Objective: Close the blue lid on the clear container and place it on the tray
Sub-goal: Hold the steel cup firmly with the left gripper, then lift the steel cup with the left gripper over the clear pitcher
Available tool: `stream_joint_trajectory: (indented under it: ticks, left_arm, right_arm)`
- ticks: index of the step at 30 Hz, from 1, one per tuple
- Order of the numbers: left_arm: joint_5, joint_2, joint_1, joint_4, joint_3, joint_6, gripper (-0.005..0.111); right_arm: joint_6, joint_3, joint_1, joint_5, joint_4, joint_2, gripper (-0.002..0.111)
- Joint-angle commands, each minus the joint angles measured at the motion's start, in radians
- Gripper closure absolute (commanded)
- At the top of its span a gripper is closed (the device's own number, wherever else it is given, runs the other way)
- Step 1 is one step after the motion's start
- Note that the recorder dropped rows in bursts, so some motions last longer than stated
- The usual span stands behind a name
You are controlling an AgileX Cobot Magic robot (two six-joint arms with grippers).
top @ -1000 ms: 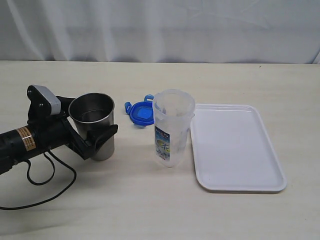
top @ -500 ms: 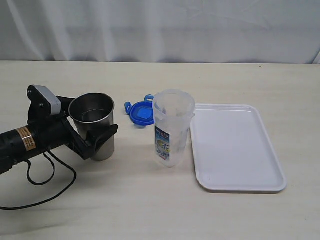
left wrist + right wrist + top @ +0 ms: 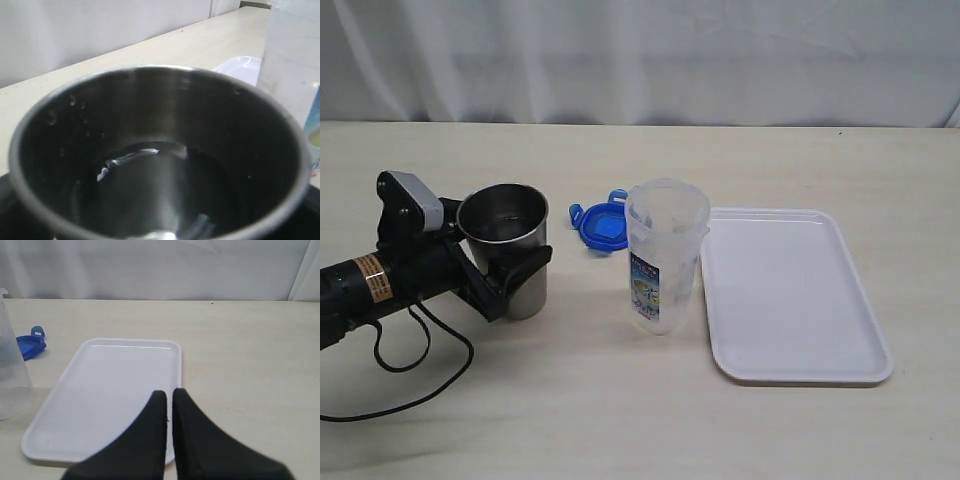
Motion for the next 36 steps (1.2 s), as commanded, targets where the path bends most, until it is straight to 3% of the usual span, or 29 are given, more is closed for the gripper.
stream_joint_trajectory:
  ticks: [1, 5, 16, 25, 32, 36]
  left_arm:
    - [-0.009, 0.001, -0.004, -0.001, -0.007, -0.001, 0.07]
    - [-0.009, 0.001, -0.004, 0.051, -0.007, 0.001, 0.107]
    - [-0.009, -0.011, -0.009, 0.06, -0.007, -0.032, 0.107]
    - [-0.009, -0.102, -0.072, -0.03, -0.015, -0.052, 0.107]
    - [-0.009, -0.117, -0.109, -0.042, -0.138, -0.131, 0.107]
    - [0.056, -0.117, -0.113, -0.041, -0.219, -0.142, 0.107]
  right_arm:
    - [-0.007, 0.002, -0.006, 0.0, 0.002, -0.006, 0.104]
    - [-0.007, 0.002, -0.006, 0.0, 0.002, -0.006, 0.104]
    - [-0.007, 0.002, -0.006, 0.0, 0.002, -0.006, 0.104]
    - [-0.007, 0.002, -0.006, 0.0, 0.002, -0.006, 0.104]
    - [-0.007, 0.002, -0.006, 0.0, 0.002, -0.006, 0.104]
    - [-0.007, 0.002, -0.006, 0.0, 0.002, -0.006, 0.104]
